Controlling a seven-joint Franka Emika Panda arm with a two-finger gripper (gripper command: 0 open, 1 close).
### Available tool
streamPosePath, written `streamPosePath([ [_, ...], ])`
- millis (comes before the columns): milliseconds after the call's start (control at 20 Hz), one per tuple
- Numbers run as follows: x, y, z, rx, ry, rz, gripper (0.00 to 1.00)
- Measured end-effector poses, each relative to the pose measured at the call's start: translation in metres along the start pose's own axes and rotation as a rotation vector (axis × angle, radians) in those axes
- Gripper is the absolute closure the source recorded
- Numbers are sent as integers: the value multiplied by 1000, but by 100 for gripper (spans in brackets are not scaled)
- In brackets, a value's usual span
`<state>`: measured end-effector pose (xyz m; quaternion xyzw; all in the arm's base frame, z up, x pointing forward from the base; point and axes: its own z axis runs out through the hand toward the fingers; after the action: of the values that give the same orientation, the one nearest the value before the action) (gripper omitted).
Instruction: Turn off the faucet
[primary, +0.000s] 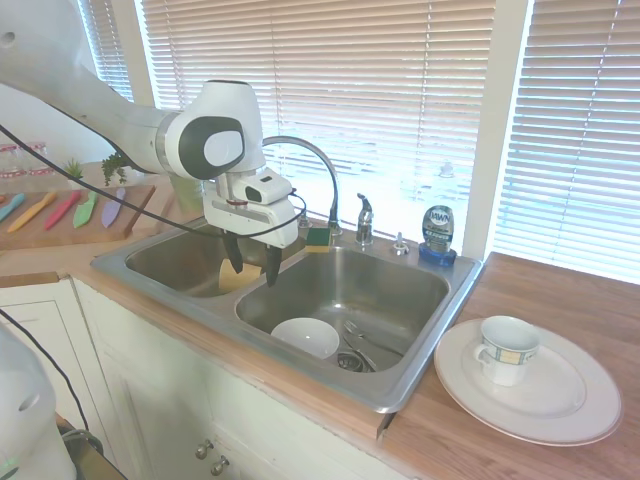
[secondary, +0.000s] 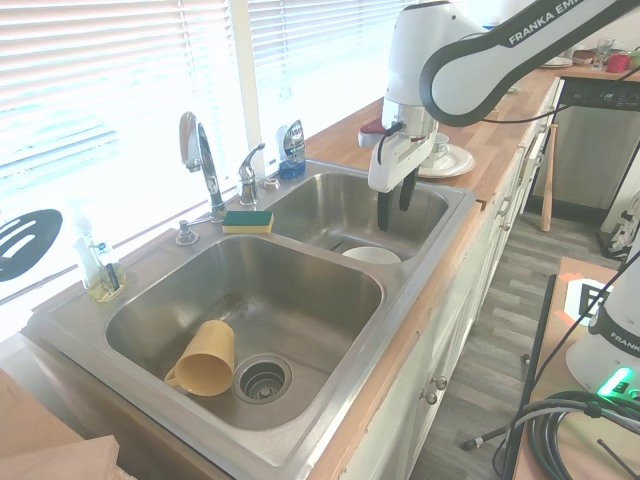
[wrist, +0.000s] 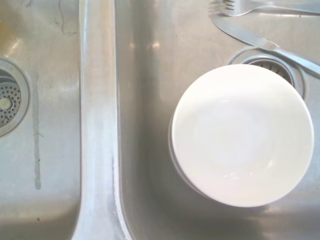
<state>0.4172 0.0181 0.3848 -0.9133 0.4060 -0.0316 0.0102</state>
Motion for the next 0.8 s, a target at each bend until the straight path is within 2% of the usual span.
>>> streamPosePath([
  [350, 13, -15, 7, -14, -9, 3, 0],
  [400, 15, -18, 7, -16, -7, 5, 100],
  [800, 25, -22, 7, -26, 10, 13, 100],
])
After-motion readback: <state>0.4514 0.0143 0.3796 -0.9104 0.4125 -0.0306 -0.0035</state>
